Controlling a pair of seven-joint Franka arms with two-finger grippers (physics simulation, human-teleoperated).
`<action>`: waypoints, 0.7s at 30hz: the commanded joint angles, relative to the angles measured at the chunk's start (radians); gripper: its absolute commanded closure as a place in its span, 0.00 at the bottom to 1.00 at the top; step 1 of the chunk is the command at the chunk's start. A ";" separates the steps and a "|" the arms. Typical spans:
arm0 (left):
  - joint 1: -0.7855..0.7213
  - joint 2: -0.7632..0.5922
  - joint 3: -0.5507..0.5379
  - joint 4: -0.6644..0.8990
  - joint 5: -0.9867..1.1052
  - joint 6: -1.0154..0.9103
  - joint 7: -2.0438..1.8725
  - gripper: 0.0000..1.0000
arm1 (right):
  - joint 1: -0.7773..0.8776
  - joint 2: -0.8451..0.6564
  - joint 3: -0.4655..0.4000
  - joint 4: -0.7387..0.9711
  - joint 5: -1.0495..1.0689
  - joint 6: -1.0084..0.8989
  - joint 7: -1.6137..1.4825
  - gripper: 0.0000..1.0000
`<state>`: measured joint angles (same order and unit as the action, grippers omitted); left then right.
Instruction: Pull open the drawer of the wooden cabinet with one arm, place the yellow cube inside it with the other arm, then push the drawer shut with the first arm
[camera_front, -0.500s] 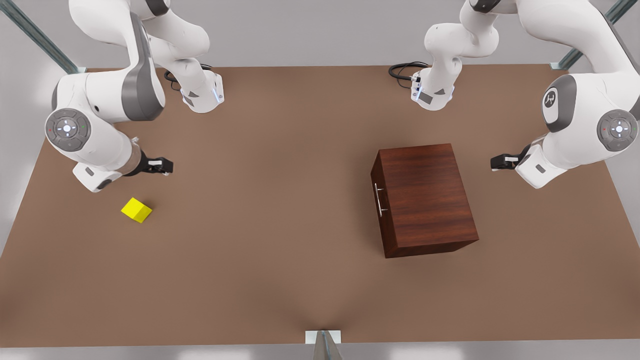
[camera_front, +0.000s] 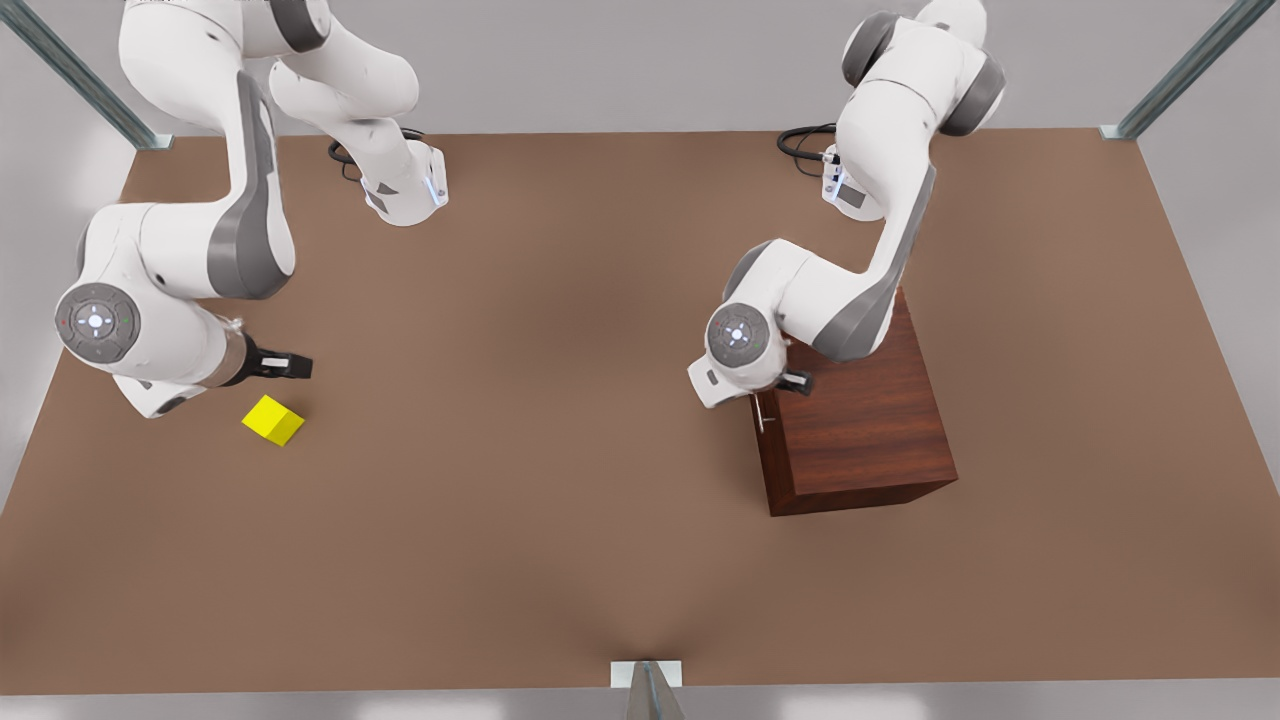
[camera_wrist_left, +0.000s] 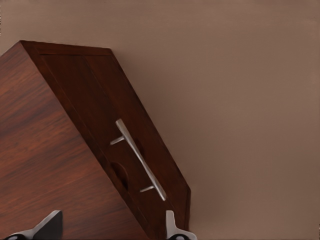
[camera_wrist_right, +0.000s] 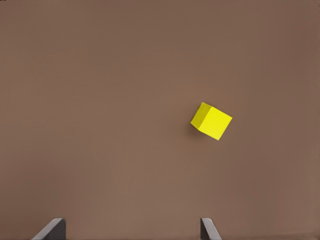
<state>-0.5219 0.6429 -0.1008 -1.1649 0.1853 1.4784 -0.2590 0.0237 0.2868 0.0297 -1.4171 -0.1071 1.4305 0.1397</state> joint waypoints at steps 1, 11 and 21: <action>-0.010 0.053 -0.002 0.060 0.037 0.072 -0.643 0.00 | -0.045 0.022 -0.001 0.000 -0.020 0.068 -0.110 0.00; -0.064 0.119 0.006 0.102 0.039 0.065 -0.902 0.00 | -0.211 0.152 -0.001 -0.060 -0.014 0.426 -0.284 0.00; -0.064 0.156 0.006 0.096 0.060 0.037 -0.881 0.00 | -0.301 0.103 -0.001 -0.405 0.033 0.712 -0.229 0.00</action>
<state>-0.5860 0.7989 -0.0951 -1.0697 0.2412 1.5235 -0.8571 -0.2752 0.4004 0.0285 -1.8026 -0.0823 1.9936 -0.0340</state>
